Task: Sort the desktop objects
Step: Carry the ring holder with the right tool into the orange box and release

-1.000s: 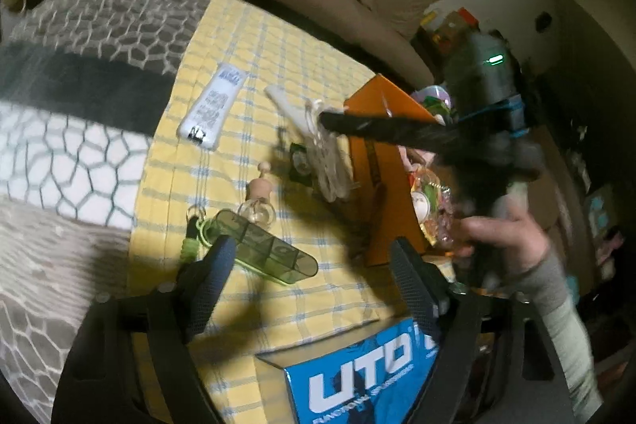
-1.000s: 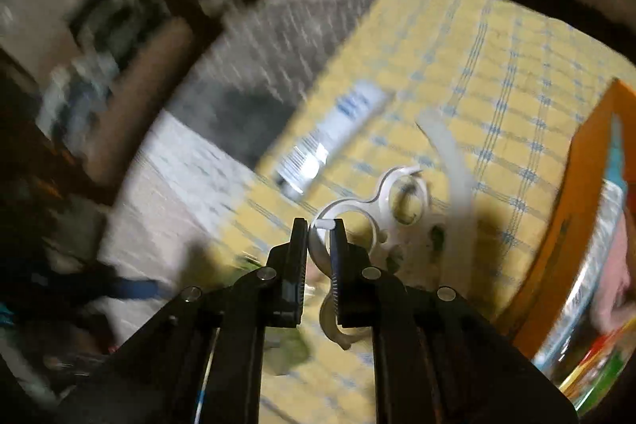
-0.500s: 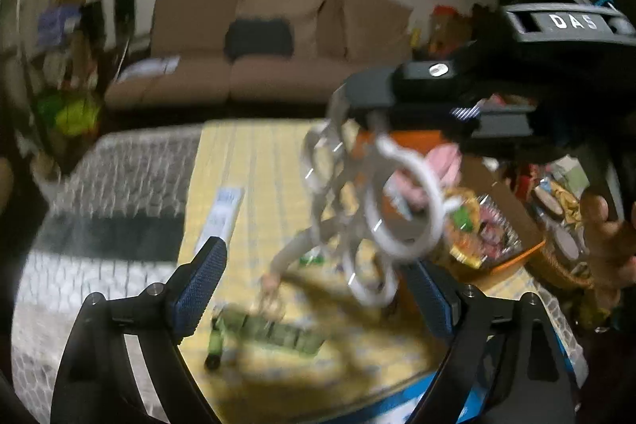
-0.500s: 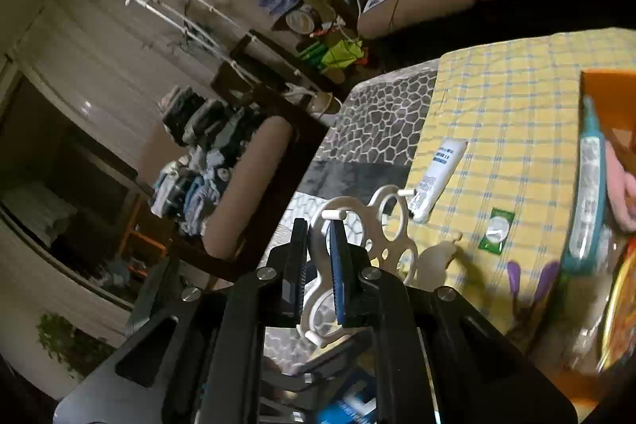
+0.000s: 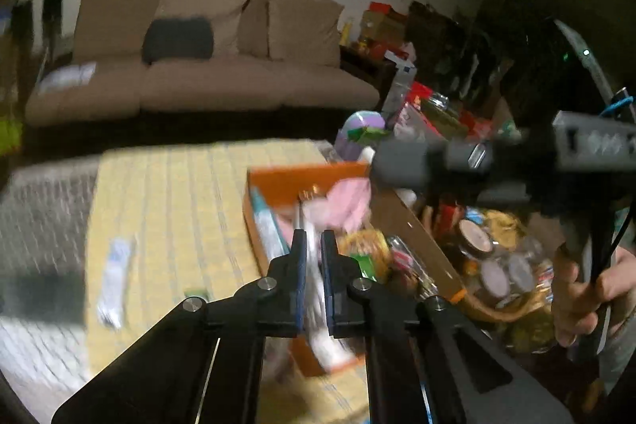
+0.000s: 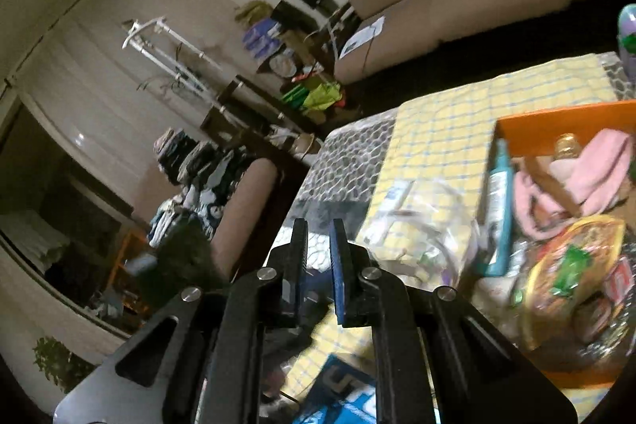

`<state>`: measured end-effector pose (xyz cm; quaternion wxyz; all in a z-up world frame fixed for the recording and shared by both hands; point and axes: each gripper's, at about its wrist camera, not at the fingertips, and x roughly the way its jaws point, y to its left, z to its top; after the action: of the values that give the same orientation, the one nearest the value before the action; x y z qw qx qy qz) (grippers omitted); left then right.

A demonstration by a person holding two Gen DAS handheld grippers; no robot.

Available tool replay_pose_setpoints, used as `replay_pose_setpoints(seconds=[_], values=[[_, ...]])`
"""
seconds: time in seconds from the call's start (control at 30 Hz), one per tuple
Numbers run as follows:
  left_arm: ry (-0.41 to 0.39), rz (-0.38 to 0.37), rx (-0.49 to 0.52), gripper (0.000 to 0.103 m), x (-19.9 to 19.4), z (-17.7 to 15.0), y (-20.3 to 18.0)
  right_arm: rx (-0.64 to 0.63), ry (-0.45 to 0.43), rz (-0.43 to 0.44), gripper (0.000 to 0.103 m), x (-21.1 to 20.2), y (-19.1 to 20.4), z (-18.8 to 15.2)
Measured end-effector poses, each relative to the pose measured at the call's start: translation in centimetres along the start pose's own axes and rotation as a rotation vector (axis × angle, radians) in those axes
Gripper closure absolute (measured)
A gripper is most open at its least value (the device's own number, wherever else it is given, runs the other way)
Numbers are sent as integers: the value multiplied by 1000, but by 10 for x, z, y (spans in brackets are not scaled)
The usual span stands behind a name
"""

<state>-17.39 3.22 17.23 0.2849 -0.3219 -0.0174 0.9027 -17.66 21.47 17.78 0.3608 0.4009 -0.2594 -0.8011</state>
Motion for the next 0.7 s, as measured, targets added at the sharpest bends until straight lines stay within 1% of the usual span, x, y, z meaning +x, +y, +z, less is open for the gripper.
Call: replay_pose_setpoints(seconds=[0.07, 0.13, 0.2, 0.27, 0.3, 0.33, 0.37, 0.4, 0.43, 0.5, 0.57, 0.6, 0.63, 0.67, 0.7], values=[[8, 37, 64, 97, 16, 22, -14, 25, -18, -6, 90, -9, -19, 8], [48, 79, 117, 97, 43, 40, -25, 44, -37, -23, 90, -18, -40, 13], [120, 65, 133, 97, 74, 51, -34, 50, -29, -73, 89, -23, -58, 14], [177, 75, 136, 96, 91, 51, -40, 62, -3, -135, 88, -28, -81, 10], [195, 67, 118, 94, 95, 49, -39, 69, 7, -147, 82, -29, -88, 8], [213, 64, 99, 85, 98, 44, -35, 78, 21, -179, 78, -31, -101, 3], [232, 82, 91, 73, 101, 38, -28, 84, 29, -202, 76, -32, -111, 0], [249, 118, 88, 43, 105, 30, -22, 89, 32, -209, 73, -33, -120, -3], [256, 162, 91, 34, 108, 21, -15, 92, 35, -216, 70, -34, -128, -7], [287, 181, 95, 35, 114, 5, -3, 94, 39, -228, 67, -35, -140, -16], [325, 180, 56, 35, 118, -9, 10, 86, 45, -218, 66, -34, -145, -25], [330, 165, 38, 34, 115, -15, 14, 77, 55, -221, 59, -33, -144, -28], [329, 162, 29, 33, 111, -19, 17, 59, 69, -231, 47, -30, -140, -32], [325, 163, 23, 32, 102, -26, 20, 38, 77, -239, 43, -28, -136, -35], [323, 164, 19, 25, 98, -31, 23, 23, 85, -243, 35, -26, -131, -36]])
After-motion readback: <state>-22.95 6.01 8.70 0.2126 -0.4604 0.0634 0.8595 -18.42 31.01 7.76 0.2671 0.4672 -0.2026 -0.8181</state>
